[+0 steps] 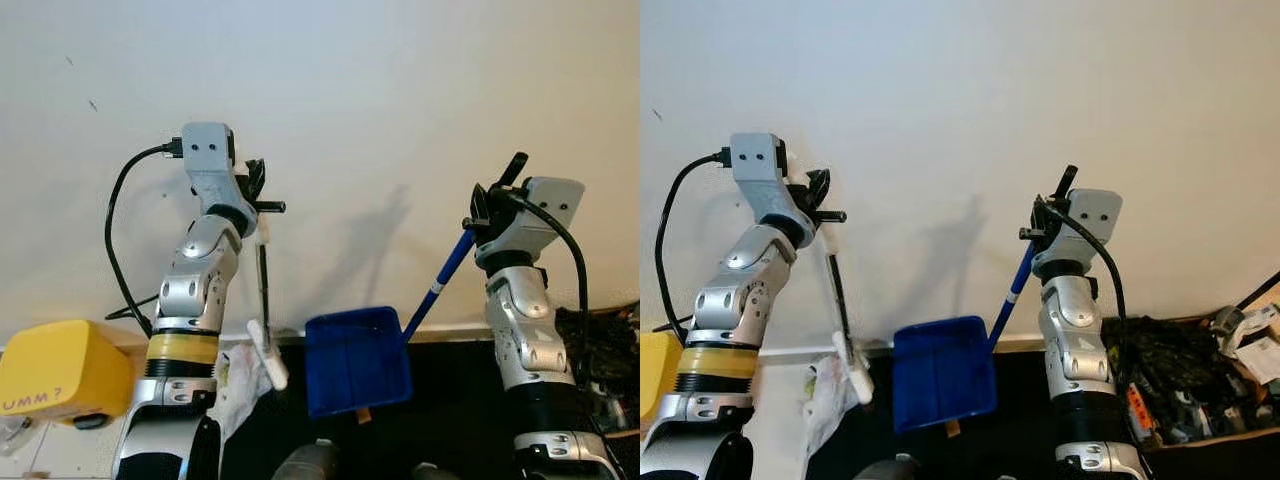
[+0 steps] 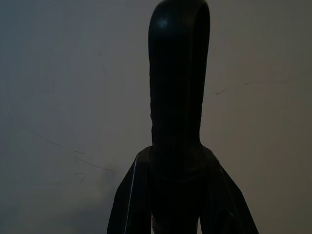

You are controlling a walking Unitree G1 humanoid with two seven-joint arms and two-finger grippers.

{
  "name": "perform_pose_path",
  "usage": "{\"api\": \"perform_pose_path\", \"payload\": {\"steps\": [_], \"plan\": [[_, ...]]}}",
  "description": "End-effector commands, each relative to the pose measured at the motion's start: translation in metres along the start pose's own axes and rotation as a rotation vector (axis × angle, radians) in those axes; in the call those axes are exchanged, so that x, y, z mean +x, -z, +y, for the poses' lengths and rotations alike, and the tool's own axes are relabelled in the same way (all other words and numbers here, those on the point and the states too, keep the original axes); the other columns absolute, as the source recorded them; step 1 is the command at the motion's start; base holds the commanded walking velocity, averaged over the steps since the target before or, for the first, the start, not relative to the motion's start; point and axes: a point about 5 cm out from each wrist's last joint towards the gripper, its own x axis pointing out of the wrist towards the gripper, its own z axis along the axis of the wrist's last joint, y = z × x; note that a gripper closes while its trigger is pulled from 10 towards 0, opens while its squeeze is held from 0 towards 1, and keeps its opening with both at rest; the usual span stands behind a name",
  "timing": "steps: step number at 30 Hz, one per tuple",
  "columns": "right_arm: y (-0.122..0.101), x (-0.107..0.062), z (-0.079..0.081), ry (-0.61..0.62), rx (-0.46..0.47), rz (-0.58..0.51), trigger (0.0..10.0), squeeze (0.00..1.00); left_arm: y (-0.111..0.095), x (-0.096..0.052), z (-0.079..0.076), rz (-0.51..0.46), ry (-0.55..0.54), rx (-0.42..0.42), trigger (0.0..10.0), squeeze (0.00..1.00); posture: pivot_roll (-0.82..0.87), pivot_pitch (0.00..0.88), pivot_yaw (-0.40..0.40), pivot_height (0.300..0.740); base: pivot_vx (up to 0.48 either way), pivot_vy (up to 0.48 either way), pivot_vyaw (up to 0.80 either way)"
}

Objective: Sweep floor

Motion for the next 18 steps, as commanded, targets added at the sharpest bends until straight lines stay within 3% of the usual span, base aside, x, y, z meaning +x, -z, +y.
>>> {"api": "perform_pose_path", "payload": {"steps": [1,6,18], "plan": [[-0.0071,0.0012,0.0009,-0.002,0.008,-0.037,10.0,0.0,-0.0065,-0.0002,0.0042,-0.027,-0.014,0.041,10.0,0.0,0.1,0.077,0.081,0.74,0.356,-0.319,0.0],[-0.0074,0.0012,0.0014,-0.005,0.008,-0.038,10.0,0.0,-0.0059,-0.0001,0.0049,-0.024,-0.024,0.039,10.0,0.0,0.1,0.074,0.079,0.74,0.33,-0.179,0.0],[-0.0073,0.0006,0.0019,-0.01,0.006,-0.036,10.0,0.0,-0.0047,-0.0004,0.0061,-0.021,-0.034,0.034,10.0,0.0,0.1,0.076,0.079,0.74,0.0,0.0,0.0]]}}
